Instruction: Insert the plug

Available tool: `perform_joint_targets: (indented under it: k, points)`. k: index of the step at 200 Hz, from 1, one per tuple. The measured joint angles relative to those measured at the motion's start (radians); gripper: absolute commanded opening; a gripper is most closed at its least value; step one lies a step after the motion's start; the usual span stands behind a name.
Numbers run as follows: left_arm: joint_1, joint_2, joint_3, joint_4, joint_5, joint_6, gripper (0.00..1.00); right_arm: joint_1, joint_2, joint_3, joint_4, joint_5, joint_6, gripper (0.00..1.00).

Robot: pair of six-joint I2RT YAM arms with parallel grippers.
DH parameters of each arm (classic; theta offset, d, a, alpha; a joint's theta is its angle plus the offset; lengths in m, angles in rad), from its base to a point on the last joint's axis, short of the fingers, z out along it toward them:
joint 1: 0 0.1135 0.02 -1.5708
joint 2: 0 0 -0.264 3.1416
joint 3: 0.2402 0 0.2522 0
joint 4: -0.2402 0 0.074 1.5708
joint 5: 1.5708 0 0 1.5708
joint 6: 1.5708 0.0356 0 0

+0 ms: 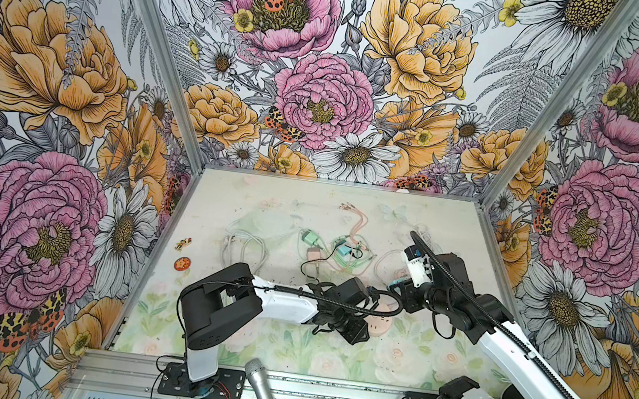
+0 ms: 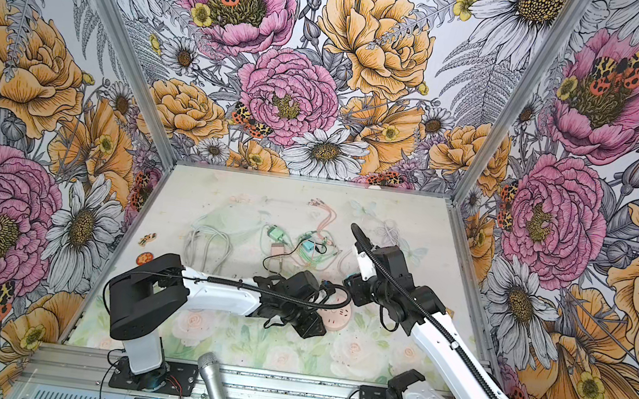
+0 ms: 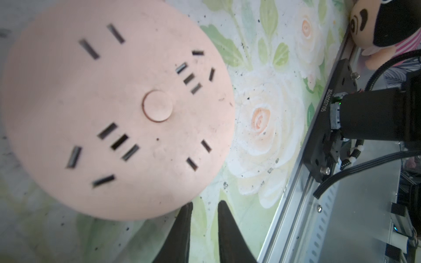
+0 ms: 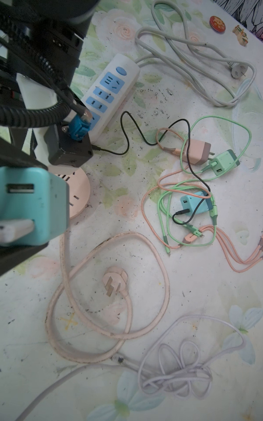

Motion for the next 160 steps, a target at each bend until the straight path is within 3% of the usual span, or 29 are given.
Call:
perform_joint_targets:
  k: [160]
  points:
    - [0.127,0.128,0.085,0.131,-0.001,-0.090,0.25,-0.070,0.003,-0.069,0.043,-0.076,0.068,0.00]
